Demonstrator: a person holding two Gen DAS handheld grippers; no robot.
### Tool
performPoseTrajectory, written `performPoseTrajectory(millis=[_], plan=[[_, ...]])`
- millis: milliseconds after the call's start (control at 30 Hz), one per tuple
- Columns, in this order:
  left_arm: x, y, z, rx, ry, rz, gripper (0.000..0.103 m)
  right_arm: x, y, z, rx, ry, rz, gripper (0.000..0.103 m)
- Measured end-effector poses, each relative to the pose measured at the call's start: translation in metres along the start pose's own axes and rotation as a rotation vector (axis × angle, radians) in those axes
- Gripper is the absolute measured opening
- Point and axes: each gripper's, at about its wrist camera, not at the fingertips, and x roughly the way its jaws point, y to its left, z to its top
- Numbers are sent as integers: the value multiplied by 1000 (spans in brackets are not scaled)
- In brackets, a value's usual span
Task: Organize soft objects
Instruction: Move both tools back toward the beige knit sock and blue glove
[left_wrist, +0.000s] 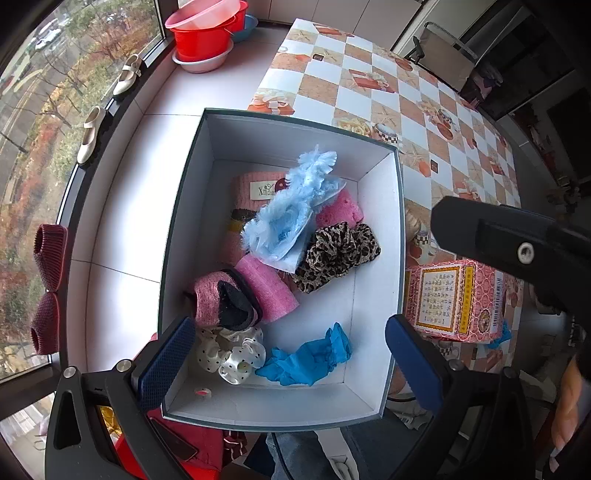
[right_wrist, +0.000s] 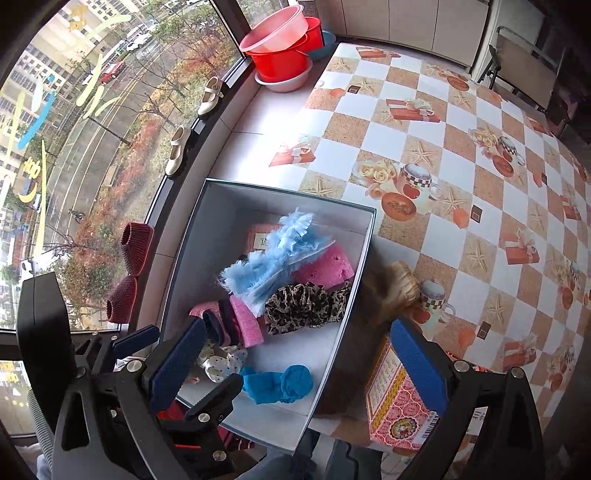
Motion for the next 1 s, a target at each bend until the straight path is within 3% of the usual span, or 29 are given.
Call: performPoseTrajectory(millis=[333,500,767,1000], plan=[[-14,-7,-2,-8,8,-35,103,-25,-13,-11,36,-23,35,101],[-29,-25,7,39,1,-55,103,-53,-41,-21,106,-70,67,101],[-37,-85,37,169,17,-89,103,-85,-134,-50,331,-128,42,101],[-8,-158,66,357,76,-35,103,-74,-235,-97,572,-99,-8,101]])
